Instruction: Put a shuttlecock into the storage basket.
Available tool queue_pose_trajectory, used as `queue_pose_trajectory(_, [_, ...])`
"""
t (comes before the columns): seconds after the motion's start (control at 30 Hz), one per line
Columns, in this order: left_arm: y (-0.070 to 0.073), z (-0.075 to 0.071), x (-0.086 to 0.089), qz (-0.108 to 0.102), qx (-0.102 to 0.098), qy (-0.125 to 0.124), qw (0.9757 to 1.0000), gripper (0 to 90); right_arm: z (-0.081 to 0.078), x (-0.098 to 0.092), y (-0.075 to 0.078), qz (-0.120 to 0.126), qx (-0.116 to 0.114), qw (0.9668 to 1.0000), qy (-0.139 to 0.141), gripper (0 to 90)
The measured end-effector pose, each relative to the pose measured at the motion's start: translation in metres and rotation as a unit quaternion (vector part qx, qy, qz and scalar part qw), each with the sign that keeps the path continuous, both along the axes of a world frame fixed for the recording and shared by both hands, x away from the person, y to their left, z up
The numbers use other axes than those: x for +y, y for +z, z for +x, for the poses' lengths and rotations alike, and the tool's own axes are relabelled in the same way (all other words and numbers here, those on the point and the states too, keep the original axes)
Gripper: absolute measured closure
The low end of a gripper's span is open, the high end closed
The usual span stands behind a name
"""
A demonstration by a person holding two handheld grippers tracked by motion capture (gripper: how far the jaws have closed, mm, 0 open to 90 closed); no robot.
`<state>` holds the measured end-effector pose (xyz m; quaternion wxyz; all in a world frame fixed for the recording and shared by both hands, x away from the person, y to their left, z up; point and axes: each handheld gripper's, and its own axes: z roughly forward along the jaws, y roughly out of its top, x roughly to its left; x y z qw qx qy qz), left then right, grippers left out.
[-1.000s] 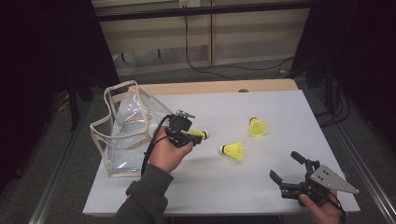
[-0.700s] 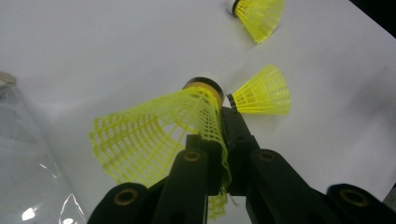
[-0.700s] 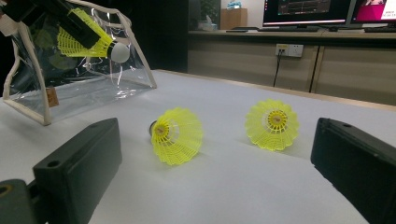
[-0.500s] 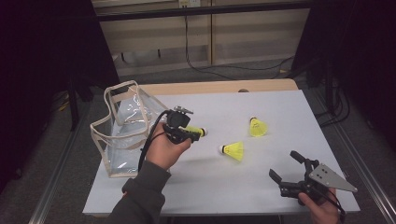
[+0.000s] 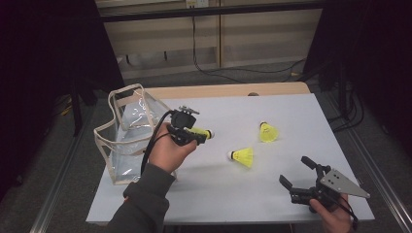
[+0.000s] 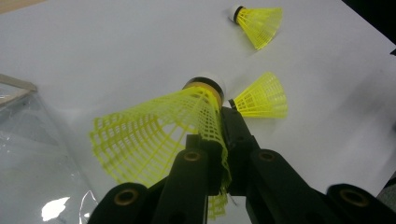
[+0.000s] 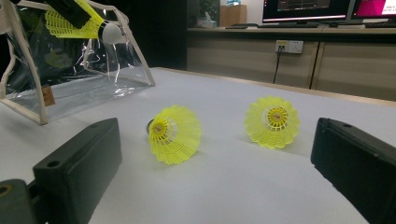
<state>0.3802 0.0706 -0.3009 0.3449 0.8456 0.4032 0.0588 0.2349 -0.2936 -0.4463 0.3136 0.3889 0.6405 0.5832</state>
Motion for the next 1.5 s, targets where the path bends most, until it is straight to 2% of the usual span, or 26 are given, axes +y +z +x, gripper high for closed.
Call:
queue_pose_trajectory(0.47, [0.006, 0.006, 0.002, -0.002, 0.013, -0.002, 0.9999, 88.4, 0.0, 0.0, 0.0, -0.002, -0.002, 1.0, 0.001, 1.6])
queue_pose_trajectory(0.73, [0.012, 0.008, 0.005, -0.001, 0.011, -0.002, 0.9999, 88.5, 0.0, 0.0, 0.0, -0.004, 0.0, 1.0, 0.002, 1.6])
queue_pose_trajectory(1.1, [0.019, 0.014, 0.009, -0.008, 0.02, -0.001, 0.9998, 88.5, 0.0, 0.0, 0.001, -0.003, -0.001, 1.0, 0.002, 1.6])
queue_pose_trajectory(1.13, [0.02, 0.014, 0.008, -0.01, 0.018, 0.004, 0.9998, 88.5, -0.001, 0.0, 0.001, -0.003, -0.001, 1.0, 0.002, 1.6])
queue_pose_trajectory(1.5, [0.028, 0.02, 0.013, -0.012, 0.02, 0.007, 0.9997, 88.4, -0.001, 0.0, 0.001, -0.003, -0.003, 1.0, 0.003, 1.6])
